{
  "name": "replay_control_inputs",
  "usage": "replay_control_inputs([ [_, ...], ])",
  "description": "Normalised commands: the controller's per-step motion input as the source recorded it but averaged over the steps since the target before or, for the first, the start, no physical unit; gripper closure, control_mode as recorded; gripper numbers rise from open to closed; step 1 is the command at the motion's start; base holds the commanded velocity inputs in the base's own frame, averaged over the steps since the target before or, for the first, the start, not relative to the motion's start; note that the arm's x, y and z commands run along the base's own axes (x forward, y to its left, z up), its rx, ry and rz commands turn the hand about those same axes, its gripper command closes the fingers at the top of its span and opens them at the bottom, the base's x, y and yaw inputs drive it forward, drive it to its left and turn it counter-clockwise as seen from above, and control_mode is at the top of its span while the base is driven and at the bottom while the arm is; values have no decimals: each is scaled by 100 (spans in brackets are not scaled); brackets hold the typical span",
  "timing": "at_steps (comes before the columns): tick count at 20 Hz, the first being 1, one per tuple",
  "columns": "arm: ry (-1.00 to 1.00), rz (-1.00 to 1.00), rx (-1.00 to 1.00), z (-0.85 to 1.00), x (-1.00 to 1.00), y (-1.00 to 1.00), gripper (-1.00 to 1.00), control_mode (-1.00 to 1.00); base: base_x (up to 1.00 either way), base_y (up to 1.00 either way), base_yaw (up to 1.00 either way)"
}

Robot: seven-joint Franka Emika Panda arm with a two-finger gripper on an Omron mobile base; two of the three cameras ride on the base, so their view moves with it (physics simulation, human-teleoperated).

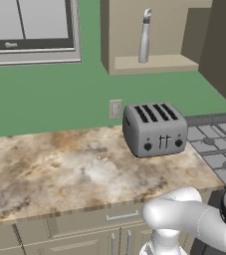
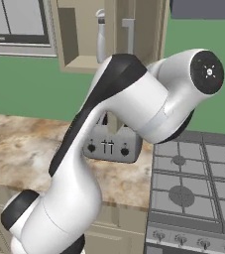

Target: Open the cabinet. Pick the spray and place it next to the sink. Then close the cabinet.

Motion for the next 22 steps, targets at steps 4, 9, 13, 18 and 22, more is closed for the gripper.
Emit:
replay_control_inputs([
  [4,-8,0,-5,-74,27,-42,100,-100,0,0,0],
  [9,-7,0,-3,-70,26,-58,100,-100,0,0,0],
  [13,-3,0,-4,-69,33,-65,100,-100,0,0,0],
  [18,0,0,-5,-67,24,-56,100,-100,0,0,0],
  [22,2,0,0,-1,0,-6,100,-100,0,0,0],
])
